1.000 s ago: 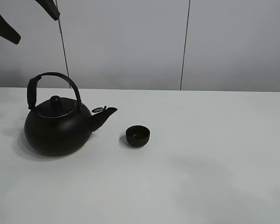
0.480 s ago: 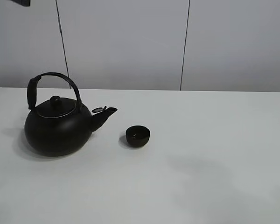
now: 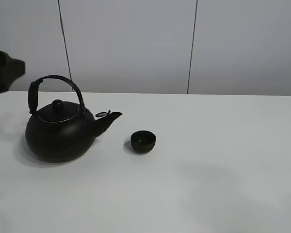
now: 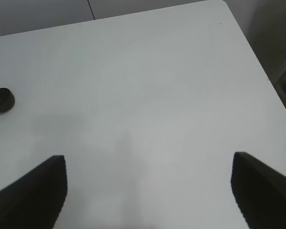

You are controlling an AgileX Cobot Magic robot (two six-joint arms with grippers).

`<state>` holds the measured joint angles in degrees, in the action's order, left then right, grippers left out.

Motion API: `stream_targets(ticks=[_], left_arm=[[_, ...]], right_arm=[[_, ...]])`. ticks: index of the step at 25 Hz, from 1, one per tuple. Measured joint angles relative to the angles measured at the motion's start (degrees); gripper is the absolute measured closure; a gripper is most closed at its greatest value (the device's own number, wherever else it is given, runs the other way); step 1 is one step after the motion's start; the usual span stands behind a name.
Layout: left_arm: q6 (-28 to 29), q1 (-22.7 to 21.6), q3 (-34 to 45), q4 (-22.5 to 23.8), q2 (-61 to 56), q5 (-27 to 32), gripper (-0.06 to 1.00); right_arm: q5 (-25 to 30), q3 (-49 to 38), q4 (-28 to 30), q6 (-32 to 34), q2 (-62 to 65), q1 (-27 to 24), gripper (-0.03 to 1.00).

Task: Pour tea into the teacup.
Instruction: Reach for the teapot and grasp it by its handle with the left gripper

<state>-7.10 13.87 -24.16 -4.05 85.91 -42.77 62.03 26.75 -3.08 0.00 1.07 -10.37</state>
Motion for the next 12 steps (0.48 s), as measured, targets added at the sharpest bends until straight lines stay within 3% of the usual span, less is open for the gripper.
stream_targets(ticks=[5,12], left_arm=[[4.15,-0.86,0.05,4.72,7.16,-6.62,0.25],[4.85,-1.39,0.0,7.86,14.2,-12.75,0.25]], right_arm=[[0.0,0.0,0.0,0.0,0.0,0.0,0.33],[0.0,0.0,0.0,0.0,0.0,0.0,0.33]])
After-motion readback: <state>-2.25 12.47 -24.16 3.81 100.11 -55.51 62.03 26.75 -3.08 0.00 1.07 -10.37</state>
